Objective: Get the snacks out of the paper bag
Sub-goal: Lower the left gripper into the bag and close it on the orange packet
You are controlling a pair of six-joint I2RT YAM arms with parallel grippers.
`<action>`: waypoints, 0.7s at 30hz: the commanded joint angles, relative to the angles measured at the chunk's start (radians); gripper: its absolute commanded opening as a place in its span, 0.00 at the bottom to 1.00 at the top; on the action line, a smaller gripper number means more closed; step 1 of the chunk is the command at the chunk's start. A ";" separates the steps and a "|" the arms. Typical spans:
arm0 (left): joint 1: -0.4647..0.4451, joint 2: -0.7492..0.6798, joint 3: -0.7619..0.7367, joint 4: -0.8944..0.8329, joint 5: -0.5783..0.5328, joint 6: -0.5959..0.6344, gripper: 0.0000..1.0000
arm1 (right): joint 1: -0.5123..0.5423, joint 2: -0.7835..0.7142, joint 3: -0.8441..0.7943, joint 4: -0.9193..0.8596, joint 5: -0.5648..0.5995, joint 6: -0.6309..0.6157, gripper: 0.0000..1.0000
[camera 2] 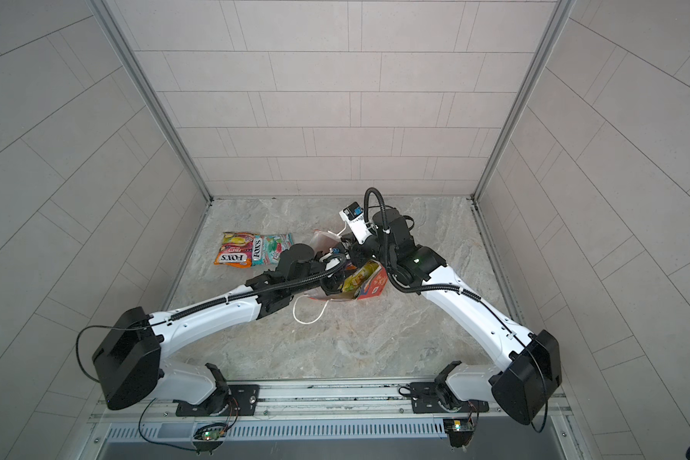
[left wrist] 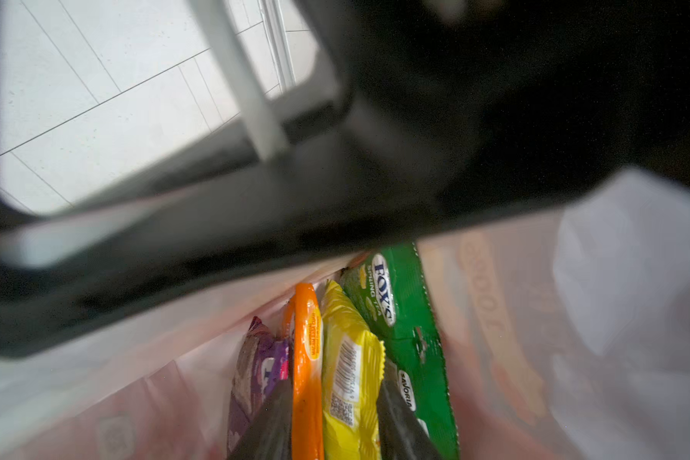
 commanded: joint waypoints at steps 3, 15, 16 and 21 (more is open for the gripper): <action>-0.007 0.067 0.007 -0.006 -0.015 0.050 0.40 | 0.012 -0.041 0.036 0.026 -0.003 -0.013 0.00; 0.001 0.172 0.045 0.006 -0.165 -0.007 0.54 | 0.015 -0.071 0.028 0.036 -0.009 -0.027 0.00; 0.002 0.173 0.045 0.010 -0.166 -0.008 0.54 | 0.016 -0.073 0.026 0.037 -0.010 -0.027 0.00; 0.010 0.207 0.061 0.027 -0.161 -0.027 0.66 | 0.017 -0.074 0.023 0.034 -0.013 -0.030 0.00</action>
